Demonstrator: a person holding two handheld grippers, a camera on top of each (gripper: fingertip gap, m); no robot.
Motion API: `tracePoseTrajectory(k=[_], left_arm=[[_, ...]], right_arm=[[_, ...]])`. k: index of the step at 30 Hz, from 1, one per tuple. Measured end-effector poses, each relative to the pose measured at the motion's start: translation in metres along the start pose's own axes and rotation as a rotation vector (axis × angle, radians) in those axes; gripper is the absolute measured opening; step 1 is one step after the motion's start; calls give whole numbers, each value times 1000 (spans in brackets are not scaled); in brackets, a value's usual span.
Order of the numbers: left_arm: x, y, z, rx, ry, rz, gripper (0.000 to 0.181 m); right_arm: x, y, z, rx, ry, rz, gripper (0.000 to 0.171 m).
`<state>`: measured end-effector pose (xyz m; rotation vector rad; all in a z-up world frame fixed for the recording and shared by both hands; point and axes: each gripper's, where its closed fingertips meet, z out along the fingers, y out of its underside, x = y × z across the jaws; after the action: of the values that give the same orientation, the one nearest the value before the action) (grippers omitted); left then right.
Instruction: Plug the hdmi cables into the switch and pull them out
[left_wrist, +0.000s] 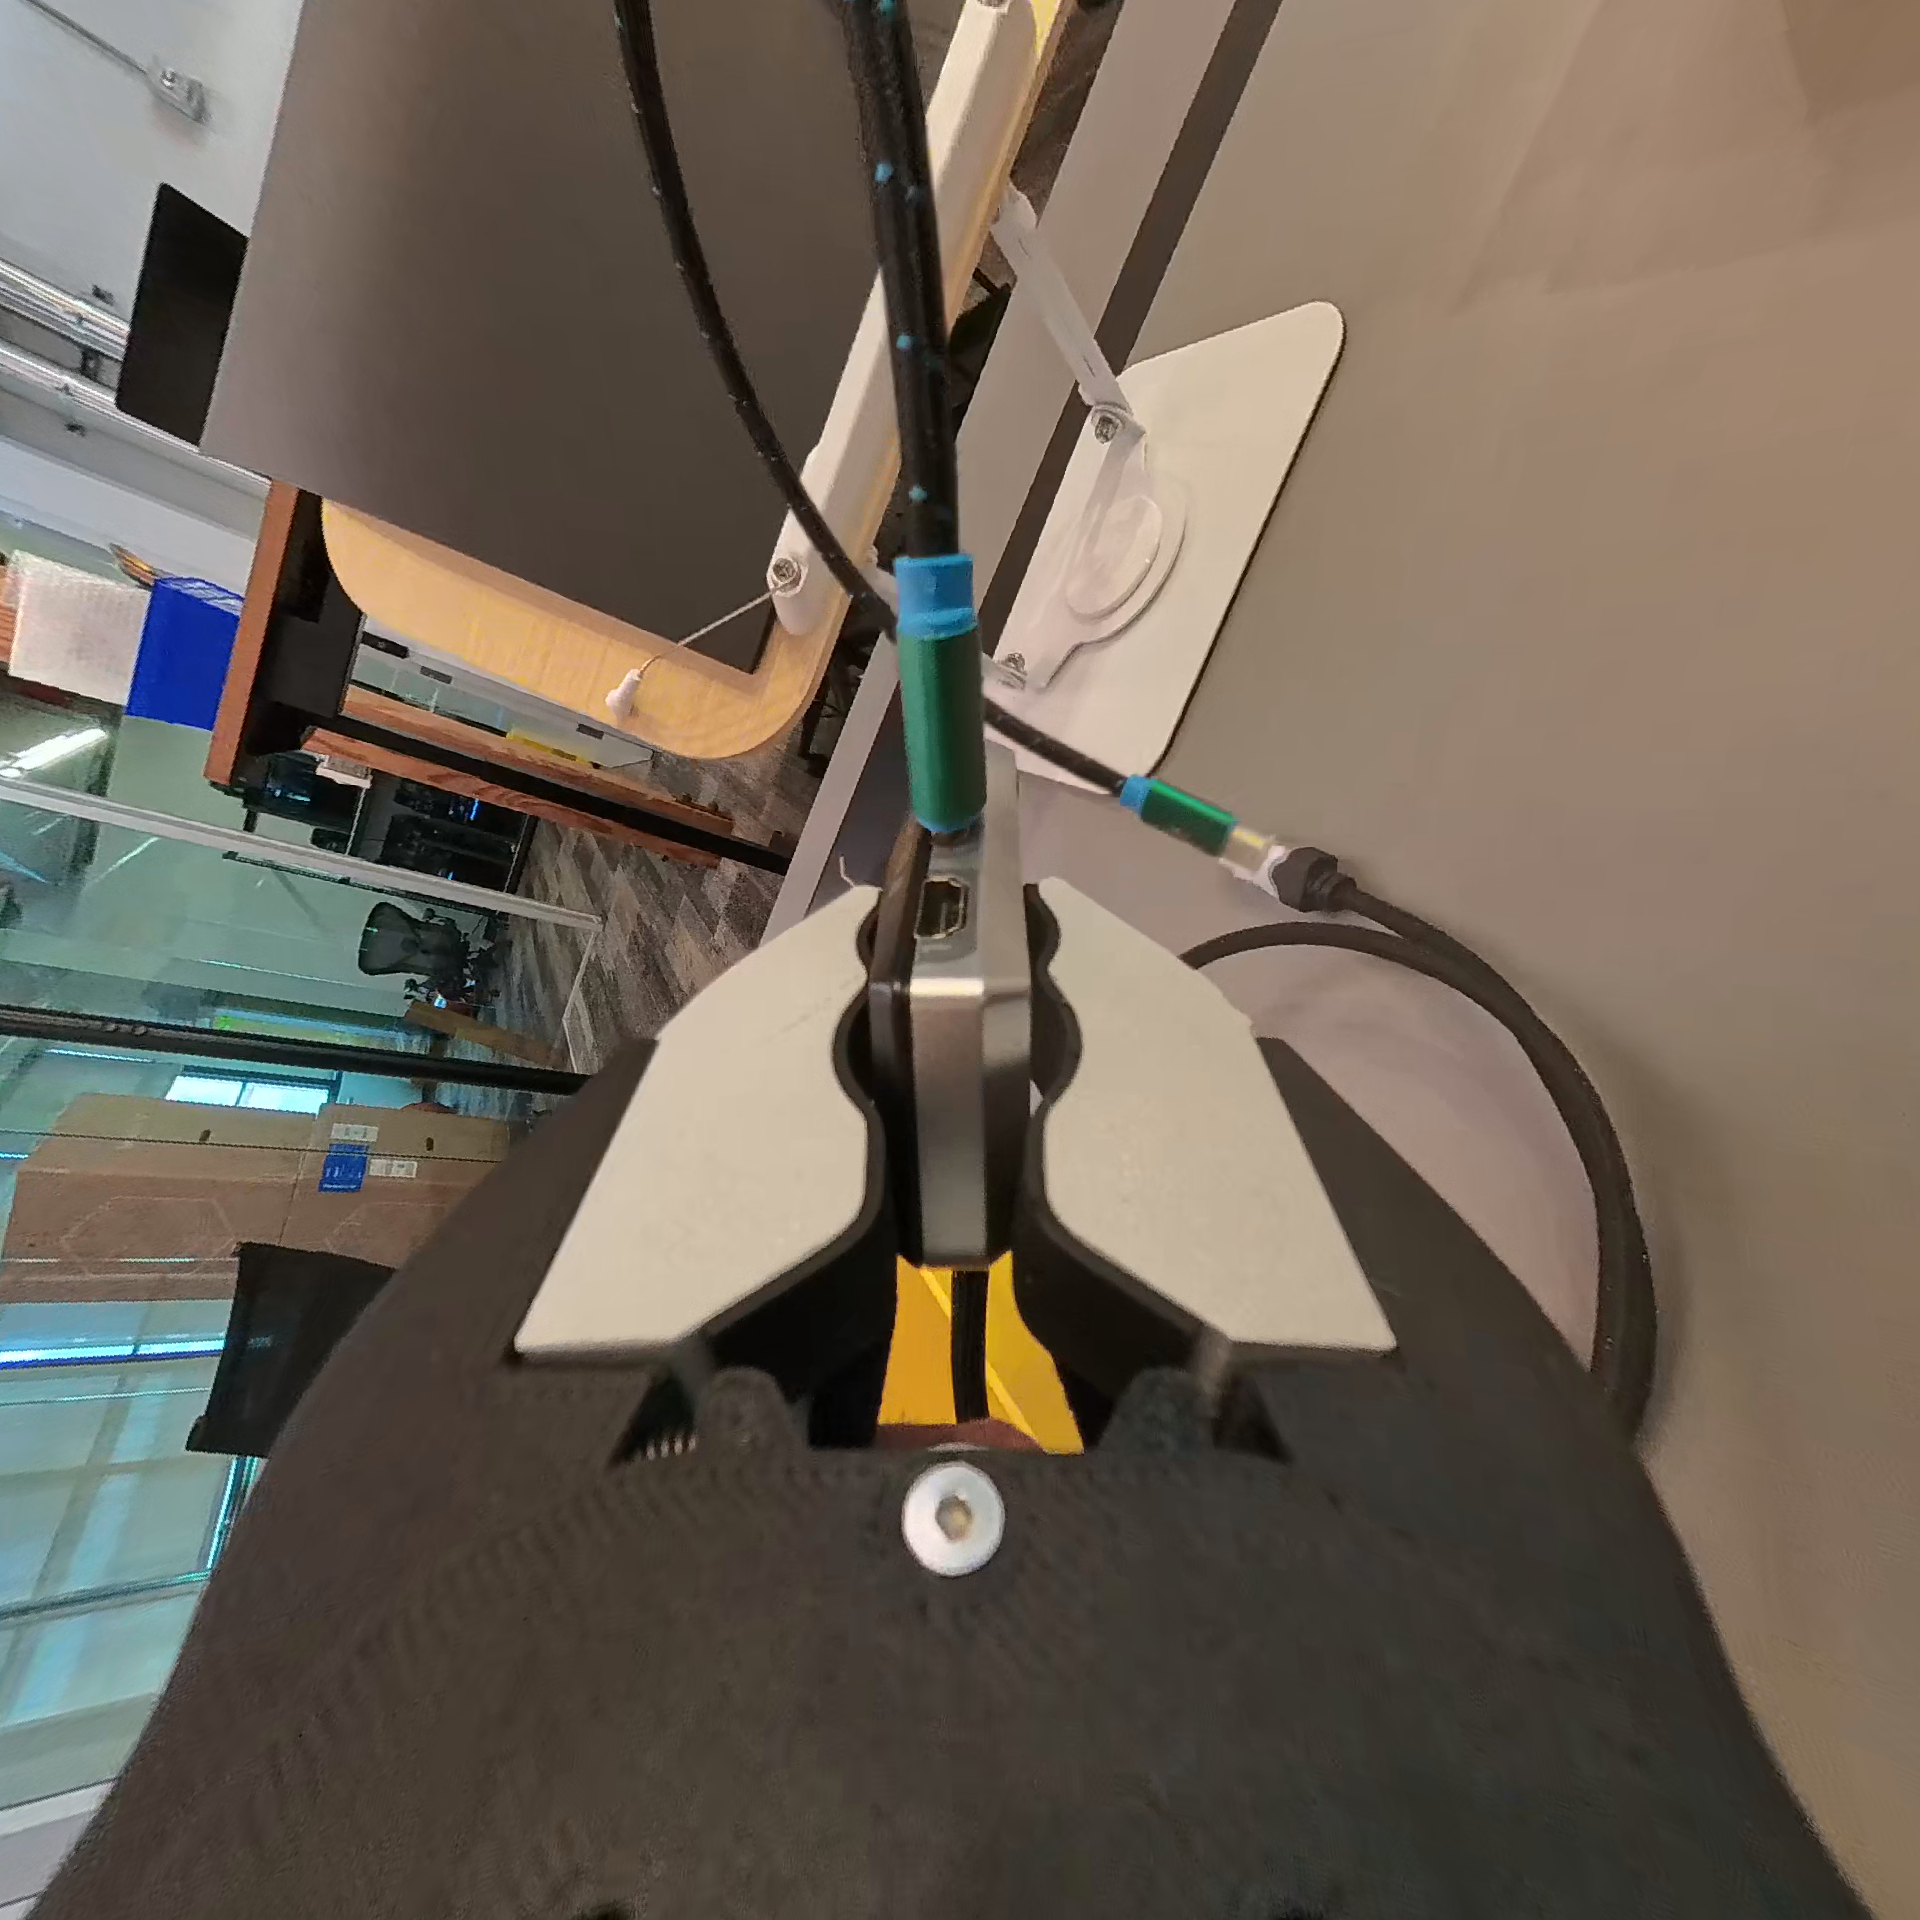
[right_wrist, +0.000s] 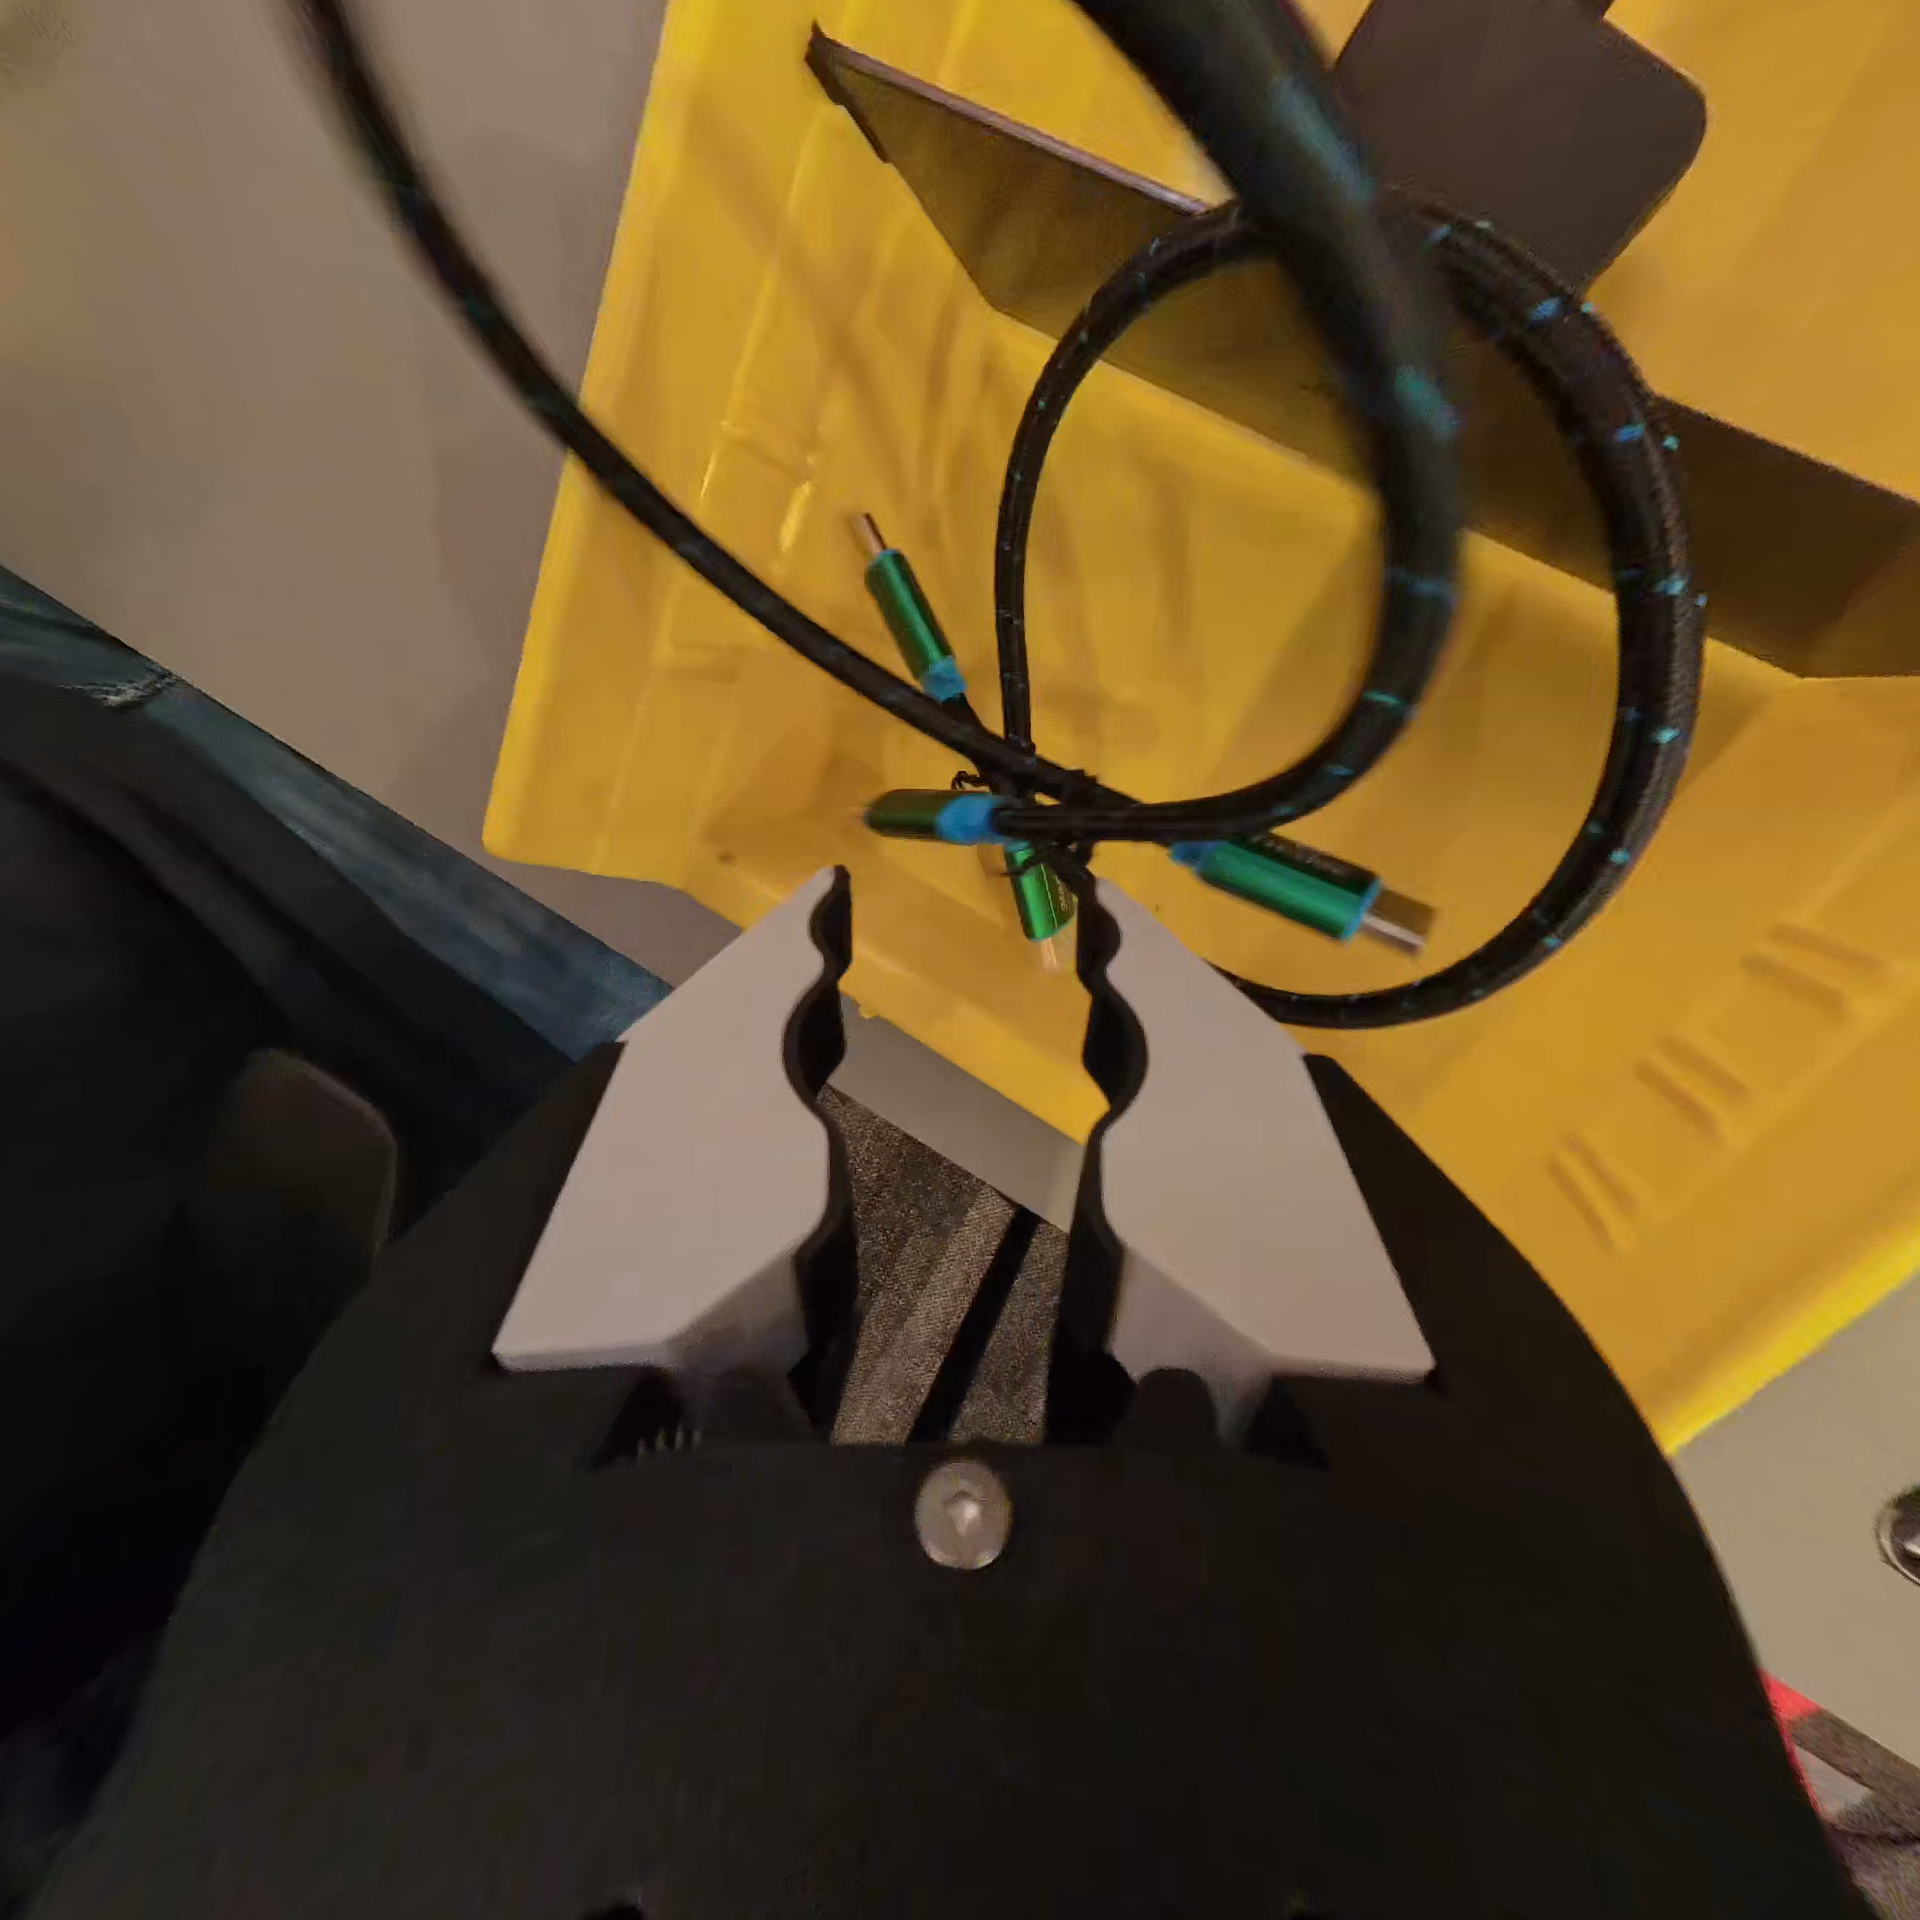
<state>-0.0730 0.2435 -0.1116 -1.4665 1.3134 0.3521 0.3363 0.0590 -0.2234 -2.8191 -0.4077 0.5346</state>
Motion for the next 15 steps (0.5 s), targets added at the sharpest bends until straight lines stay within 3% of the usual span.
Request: tracePoseTrajectory(k=[4, 6, 8, 12, 15], left_arm=[[-1, 2, 0, -1, 4, -7, 22], [0, 2, 1, 5, 5, -9, 22], [1, 1, 1, 11, 1, -1, 22], [1, -7, -1, 33, -34, 31, 22], [-1, -15, -4, 48, -61, 51, 22]], right_arm=[[3, 11, -14, -85, 70, -16, 61], [-1, 5, -31, -40, 106, -36, 58], [-19, -21, -55, 115, 135, -134, 57], [-122, -102, -93, 574, 19, -436, 59], [-206, -139, -80, 733, -188, -539, 53]])
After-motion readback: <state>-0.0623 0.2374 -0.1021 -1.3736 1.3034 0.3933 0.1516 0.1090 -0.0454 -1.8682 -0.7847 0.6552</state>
